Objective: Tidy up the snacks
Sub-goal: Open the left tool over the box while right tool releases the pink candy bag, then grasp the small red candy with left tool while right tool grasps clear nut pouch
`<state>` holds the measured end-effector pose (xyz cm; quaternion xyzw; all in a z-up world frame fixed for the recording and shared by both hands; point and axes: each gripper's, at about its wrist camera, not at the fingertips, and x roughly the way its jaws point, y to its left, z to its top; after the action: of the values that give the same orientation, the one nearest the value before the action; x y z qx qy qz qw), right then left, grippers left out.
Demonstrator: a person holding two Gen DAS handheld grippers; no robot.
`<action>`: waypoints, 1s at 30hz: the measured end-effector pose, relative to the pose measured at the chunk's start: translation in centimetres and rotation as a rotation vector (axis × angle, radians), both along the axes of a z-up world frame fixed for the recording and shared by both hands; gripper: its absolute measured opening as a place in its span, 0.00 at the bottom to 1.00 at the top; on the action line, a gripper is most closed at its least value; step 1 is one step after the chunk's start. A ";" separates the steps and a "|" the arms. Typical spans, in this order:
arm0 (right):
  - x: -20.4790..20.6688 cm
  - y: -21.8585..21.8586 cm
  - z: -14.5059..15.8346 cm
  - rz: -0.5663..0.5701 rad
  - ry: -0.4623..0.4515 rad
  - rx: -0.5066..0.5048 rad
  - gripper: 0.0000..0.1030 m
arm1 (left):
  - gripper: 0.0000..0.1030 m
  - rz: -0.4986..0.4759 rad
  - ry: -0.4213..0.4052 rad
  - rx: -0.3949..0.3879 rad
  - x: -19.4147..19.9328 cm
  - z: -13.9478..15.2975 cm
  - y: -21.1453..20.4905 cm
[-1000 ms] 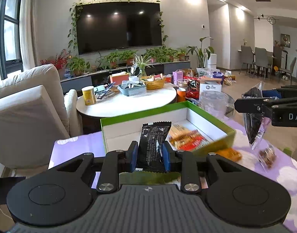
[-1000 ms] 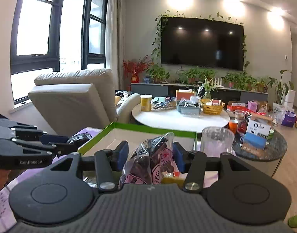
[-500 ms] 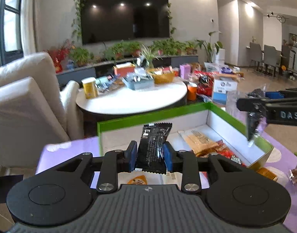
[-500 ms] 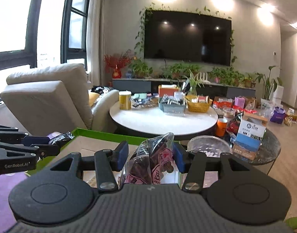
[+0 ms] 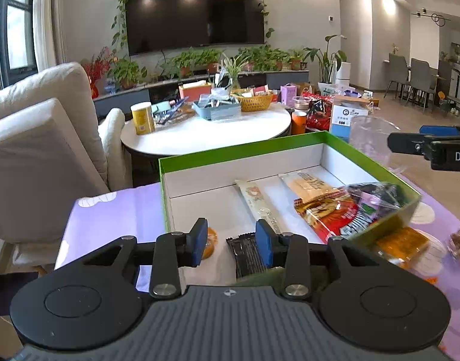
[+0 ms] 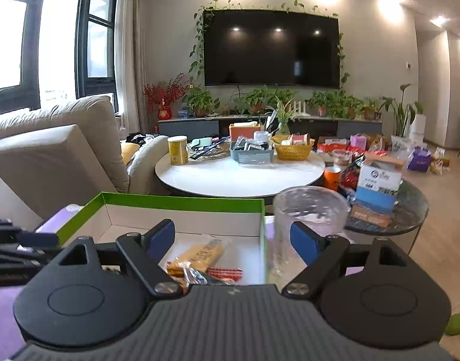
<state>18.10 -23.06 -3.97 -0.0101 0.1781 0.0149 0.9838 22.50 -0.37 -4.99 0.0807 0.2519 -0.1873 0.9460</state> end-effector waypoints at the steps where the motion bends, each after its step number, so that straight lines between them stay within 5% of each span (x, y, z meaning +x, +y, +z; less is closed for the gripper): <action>1: -0.5 -0.3 0.2 -0.004 -0.006 -0.013 0.60 | 0.32 -0.006 -0.008 -0.001 -0.9 0.2 0.3; 8: -5.1 -4.1 0.0 -0.025 0.007 -0.080 0.60 | 0.32 -0.059 0.033 0.002 -5.1 -0.4 1.9; 15: -7.4 -7.2 -4.5 -0.018 0.208 -0.047 0.60 | 0.32 -0.126 0.134 0.018 -7.2 -2.6 1.9; 30: -5.7 -6.6 -8.1 -0.041 0.315 -0.009 0.60 | 0.32 -0.180 0.240 0.005 -7.0 -4.8 0.2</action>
<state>12.44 -29.70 -12.02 -0.0083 0.3303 -0.0048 0.9438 15.45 -0.14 -9.84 0.0825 0.3553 -0.2791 0.8883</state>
